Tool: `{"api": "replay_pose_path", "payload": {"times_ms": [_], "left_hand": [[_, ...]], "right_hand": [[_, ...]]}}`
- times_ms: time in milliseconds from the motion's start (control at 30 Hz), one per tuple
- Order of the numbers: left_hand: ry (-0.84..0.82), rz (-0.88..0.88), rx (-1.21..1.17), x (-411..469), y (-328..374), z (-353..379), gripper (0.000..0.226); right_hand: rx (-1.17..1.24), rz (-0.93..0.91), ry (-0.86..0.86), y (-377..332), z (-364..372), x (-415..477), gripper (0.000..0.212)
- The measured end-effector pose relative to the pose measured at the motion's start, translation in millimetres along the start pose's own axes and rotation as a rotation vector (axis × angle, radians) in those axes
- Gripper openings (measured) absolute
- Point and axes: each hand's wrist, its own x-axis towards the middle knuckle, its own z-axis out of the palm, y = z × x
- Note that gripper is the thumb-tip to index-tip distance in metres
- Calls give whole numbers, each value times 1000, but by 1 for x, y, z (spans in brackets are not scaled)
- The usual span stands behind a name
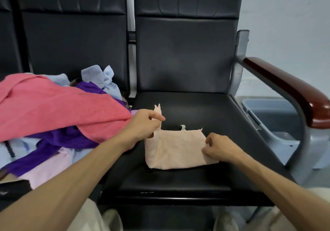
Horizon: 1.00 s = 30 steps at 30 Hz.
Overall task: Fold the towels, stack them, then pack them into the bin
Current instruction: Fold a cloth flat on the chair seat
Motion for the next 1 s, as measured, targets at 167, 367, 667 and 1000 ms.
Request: {"api": "replay_pose_path", "payload": {"times_ms": [167,367,667,1000], "left_hand": [[-10,74,-53,1,14,27,30],[-111,114,70,7,12,65,27],[-437,42,75,10,-10,80,55],[-421,235,938,5,-28,23,35]], "right_hand": [[275,80,9,-4,10,0,34],[528,109,30,3,19,1,25],[635,94,-79,5,4,-1,7],[11,-355,110,-13,1,-16,43]]}}
